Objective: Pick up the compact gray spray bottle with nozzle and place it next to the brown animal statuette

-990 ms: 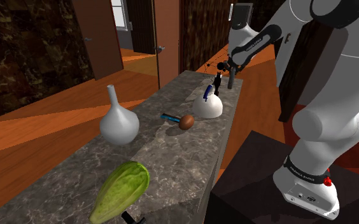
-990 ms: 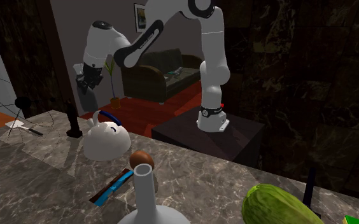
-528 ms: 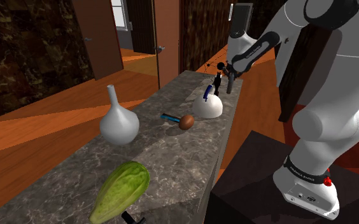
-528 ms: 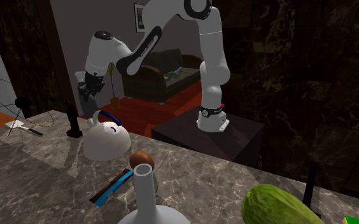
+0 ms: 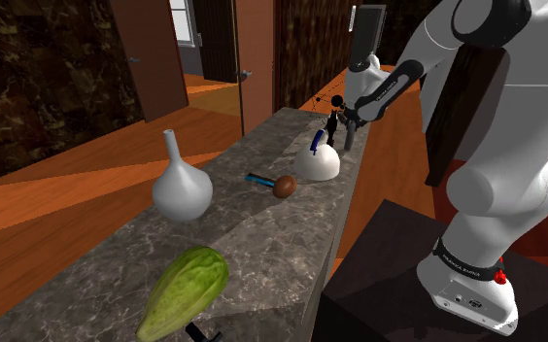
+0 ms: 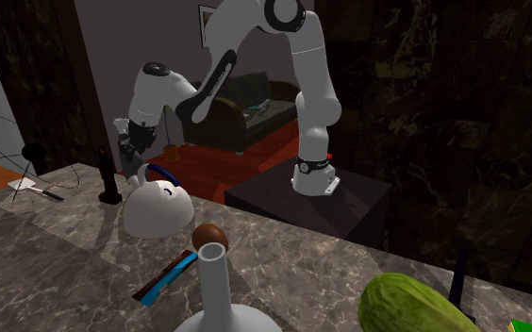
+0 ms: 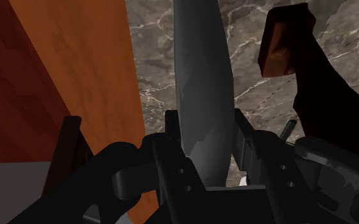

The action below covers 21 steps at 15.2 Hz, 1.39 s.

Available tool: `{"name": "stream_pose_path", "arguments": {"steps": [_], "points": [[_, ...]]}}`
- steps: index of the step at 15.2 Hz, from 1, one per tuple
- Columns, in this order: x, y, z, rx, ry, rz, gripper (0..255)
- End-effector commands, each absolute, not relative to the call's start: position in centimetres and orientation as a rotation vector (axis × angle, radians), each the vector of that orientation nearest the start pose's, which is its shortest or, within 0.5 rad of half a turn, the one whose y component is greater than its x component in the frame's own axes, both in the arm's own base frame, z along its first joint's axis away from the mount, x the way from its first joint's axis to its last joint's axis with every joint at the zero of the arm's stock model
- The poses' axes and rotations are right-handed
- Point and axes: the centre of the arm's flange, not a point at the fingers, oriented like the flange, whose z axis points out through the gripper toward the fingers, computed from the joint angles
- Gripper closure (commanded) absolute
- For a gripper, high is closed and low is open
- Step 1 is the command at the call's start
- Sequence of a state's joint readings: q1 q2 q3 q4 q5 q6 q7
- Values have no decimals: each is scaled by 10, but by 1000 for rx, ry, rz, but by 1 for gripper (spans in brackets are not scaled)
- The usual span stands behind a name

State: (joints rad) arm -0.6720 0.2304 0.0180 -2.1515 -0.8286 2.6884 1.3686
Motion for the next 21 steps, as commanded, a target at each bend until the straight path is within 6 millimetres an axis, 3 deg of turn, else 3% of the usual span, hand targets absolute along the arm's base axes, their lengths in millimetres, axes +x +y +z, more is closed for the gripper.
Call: {"name": "stream_pose_path", "arguments": {"steps": [1, 8, 9, 14, 18, 21], "points": [[478, -337, 308, -2675, 2083, -744, 255], [478, -337, 308, -2675, 2083, -744, 255], [478, -337, 308, -2675, 2083, -744, 0], [478, -337, 308, -2675, 2083, -744, 0], [472, -312, 351, -2675, 2083, -744, 0], [472, -312, 351, -2675, 2083, -744, 0]]}}
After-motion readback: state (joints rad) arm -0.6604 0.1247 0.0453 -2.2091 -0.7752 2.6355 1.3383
